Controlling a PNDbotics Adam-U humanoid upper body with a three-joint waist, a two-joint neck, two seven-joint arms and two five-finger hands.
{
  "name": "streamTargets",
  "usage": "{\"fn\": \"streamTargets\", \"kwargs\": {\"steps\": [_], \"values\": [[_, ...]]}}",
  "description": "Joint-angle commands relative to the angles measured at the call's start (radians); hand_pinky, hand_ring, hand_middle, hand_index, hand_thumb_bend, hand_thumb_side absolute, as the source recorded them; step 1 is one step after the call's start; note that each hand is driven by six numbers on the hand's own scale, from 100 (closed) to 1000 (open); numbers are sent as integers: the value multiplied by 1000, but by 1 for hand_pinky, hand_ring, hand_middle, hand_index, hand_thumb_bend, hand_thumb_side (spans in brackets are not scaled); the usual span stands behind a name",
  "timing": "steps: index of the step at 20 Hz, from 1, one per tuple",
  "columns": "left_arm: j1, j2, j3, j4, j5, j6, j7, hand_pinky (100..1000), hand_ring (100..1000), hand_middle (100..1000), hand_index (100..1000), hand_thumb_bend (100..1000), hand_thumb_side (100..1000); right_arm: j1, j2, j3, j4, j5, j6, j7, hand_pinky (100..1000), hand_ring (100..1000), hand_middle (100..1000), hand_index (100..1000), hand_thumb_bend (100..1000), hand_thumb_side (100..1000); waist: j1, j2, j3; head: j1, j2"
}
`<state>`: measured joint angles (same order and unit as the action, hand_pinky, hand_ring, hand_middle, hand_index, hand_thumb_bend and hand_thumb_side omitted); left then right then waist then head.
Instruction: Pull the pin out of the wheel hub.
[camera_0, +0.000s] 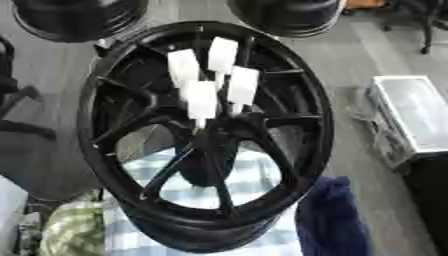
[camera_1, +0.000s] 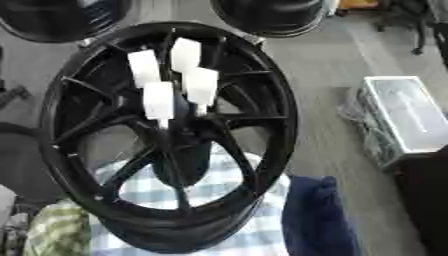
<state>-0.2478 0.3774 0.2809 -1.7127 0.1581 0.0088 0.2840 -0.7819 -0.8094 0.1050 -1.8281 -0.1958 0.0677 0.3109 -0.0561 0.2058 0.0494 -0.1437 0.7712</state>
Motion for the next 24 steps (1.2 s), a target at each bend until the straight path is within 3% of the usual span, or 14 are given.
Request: {"fn": "streamTargets", "kwargs": {"steps": [1,9,15,24], "values": [[-13,27,9,-14,-1,-3,0,766,796,669,734,100,824,-11,-23,-13,-3,9,4,0,893,804,786,903,262,304,3,-12,0,-3,-1],[-13,28,9,-14,-1,-2,0,767,797,669,734,100,824,-13,-1,5,6,41,15,16,893,805,788,903,268,346,1,-12,-3,-3,-1],[-4,35,15,-13,-6,-1,5,767,798,670,735,100,822,8,88,70,-6,208,59,119,884,790,768,879,292,419,-4,-23,-33,11,-1],[2,41,21,-13,-7,-1,11,768,799,669,733,100,824,49,129,147,-17,359,23,225,870,762,741,865,334,458,-7,-24,-46,26,-1]]}}
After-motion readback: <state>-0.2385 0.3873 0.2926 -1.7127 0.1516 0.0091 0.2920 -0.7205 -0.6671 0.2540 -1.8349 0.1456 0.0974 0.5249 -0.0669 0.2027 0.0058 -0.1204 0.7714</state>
